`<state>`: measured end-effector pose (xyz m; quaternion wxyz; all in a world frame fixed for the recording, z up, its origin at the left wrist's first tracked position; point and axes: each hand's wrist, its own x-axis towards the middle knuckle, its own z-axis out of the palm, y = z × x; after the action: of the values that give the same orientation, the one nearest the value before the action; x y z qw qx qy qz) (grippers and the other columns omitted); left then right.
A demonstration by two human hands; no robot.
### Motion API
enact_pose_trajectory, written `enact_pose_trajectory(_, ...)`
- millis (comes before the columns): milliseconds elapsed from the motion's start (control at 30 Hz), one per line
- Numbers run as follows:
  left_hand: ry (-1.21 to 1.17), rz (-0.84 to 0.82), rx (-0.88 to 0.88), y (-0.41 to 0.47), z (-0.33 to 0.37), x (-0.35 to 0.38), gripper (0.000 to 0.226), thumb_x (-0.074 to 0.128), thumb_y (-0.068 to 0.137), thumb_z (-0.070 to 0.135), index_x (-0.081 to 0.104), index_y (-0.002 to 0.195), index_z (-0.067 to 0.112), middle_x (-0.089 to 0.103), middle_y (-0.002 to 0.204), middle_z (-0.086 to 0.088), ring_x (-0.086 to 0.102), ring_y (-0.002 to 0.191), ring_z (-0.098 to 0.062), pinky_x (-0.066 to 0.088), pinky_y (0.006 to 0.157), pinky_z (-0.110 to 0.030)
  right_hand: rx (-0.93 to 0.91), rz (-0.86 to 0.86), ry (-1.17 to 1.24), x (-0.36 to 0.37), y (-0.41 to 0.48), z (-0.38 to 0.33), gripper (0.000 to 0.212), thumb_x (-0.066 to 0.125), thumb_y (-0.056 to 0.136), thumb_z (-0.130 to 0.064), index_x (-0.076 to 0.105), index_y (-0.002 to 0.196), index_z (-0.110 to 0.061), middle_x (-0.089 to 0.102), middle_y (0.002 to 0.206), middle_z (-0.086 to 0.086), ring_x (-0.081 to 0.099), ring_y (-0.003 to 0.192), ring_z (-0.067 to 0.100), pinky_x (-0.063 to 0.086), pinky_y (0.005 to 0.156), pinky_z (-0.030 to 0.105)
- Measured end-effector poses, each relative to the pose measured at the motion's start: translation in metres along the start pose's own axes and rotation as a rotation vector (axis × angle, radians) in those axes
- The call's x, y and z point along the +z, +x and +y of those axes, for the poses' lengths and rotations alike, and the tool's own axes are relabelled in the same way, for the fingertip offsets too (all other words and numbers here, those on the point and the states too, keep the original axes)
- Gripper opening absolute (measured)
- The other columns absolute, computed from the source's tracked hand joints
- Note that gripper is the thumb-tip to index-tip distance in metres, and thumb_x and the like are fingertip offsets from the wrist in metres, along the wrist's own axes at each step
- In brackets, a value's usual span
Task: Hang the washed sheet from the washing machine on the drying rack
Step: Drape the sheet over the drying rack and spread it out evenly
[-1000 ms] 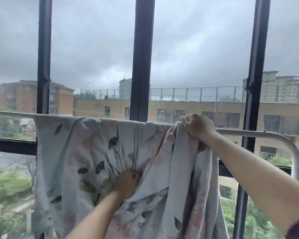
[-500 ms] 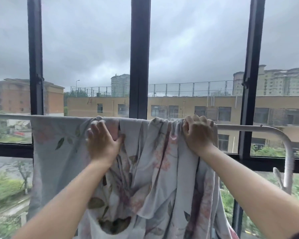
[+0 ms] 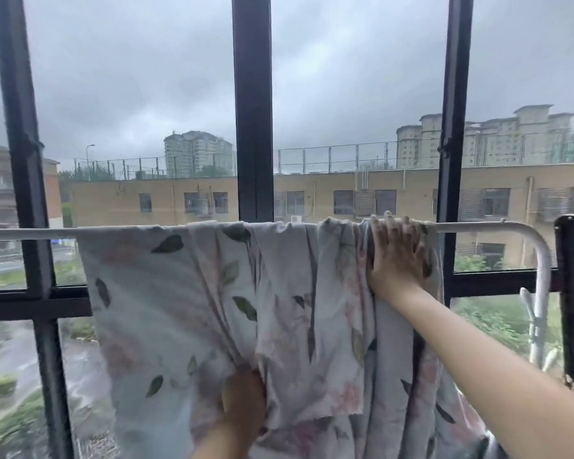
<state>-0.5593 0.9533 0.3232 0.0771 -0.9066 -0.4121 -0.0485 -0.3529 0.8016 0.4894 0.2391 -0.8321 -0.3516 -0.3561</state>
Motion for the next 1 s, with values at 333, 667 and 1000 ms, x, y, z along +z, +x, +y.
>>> enact_pose_trajectory(333, -0.322, -0.01, 0.138, -0.033, 0.004, -0.091, 0.033, 0.039, 0.097, 0.028, 0.057, 0.121, 0.016, 0.06, 0.126, -0.006, 0.056, 0.115, -0.028, 0.046, 0.08, -0.025, 0.034, -0.159, 0.193, -0.009, -0.069, -0.057, 0.066, 0.019, 0.084, -0.061, 0.044, 0.13, -0.021, 0.059, 0.121, 0.009, 0.053, 0.114, 0.03, 0.022, 0.11, 0.051)
enact_pose_trajectory(667, -0.892, 0.329, -0.282, 0.046, -0.041, -0.164, 0.031, 0.05, 0.092, 0.032, 0.062, 0.098, 0.004, 0.068, 0.107, -0.017, 0.065, 0.097, -0.035, 0.052, 0.079, -0.035, 0.19, -0.27, 0.251, -0.022, -0.051, -0.085, 0.031, 0.042, 0.093, -0.037, 0.058, 0.096, -0.011, 0.064, 0.11, 0.015, 0.059, 0.1, 0.035, 0.041, 0.074, 0.034)
enact_pose_trajectory(1000, -0.18, 0.062, -0.06, -0.001, -0.021, -0.027, 0.029, 0.042, 0.097, 0.02, 0.061, 0.119, 0.013, 0.064, 0.117, -0.004, 0.062, 0.108, -0.024, 0.053, 0.083, -0.036, 0.201, -0.276, 0.187, -0.005, -0.069, -0.061, 0.032, 0.033, 0.099, -0.039, 0.05, 0.084, -0.017, 0.066, 0.098, 0.013, 0.061, 0.092, 0.033, 0.044, 0.072, 0.034)
